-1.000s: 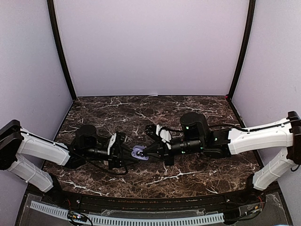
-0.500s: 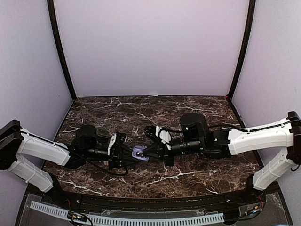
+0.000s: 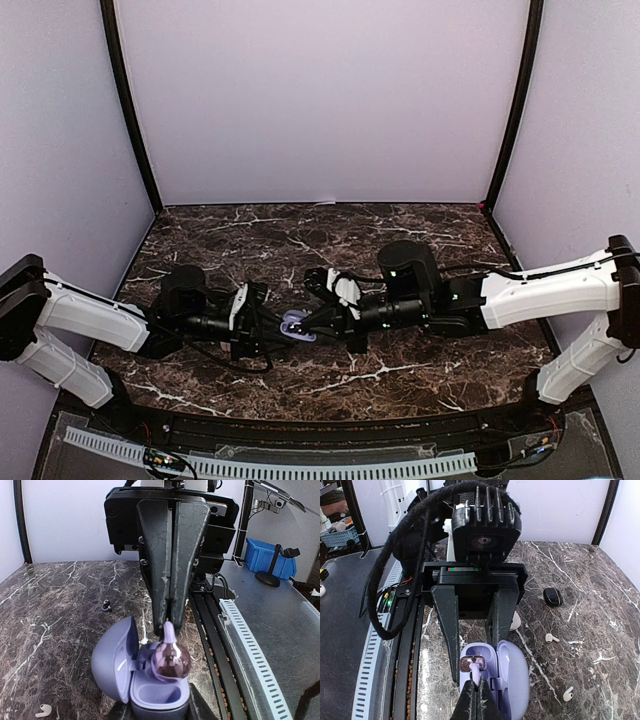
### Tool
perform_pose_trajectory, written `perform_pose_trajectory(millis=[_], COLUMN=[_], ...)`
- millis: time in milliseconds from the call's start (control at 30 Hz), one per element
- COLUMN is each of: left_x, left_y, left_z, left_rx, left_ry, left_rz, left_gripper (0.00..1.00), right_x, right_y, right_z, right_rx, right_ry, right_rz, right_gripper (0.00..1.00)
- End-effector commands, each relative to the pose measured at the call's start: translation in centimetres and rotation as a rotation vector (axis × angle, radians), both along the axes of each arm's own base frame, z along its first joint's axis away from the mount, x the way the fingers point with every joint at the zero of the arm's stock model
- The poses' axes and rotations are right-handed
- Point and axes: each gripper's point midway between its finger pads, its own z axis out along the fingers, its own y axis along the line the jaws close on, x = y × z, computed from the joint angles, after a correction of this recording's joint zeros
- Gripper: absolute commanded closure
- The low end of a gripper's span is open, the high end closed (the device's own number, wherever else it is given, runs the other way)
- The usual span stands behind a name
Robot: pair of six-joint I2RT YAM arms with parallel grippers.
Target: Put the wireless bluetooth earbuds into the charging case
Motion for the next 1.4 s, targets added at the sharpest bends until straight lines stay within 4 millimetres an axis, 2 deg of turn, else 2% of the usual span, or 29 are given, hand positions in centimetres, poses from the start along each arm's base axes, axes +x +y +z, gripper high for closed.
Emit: perform_pose_trajectory(millis=[0,933,1033,1200,1367], left_x=[-0.1,-0.1,-0.2,-0.2,-0.3], left_y=[-0.5,-0.6,-0.6,-0.5,-0.4], left_z=[1.2,1.3,1.4,1.3,1.3], left_rx=[-0.038,-0.043,-0.044,-0.043,-0.042], left_ry=[-0.045,-0.049,-0.051,-0.052,-0.058], left_rz=[-0.022,-0.027,-0.028,-0.024,-0.024], left_gripper=[0.86,0.86,0.86,0.86,0.86], right_x=[-0.1,0.1,-0.1,-0.3,-0.2], right_y=[0.8,1.6,1.7,1.3,0.6], right_z=[1.1,-1.0,-1.0,0.3,1.6], right_rx=[0.023,-0.07,-0.074,-0.034,0.011], right_ry=[-0.022,-0.047,-0.05,-0.062,-0.078], right_rz=[0.005,-0.015,-0.015,-0.02,-0.04], right_gripper=[1.0,1.0,0.92,0.83,0.78])
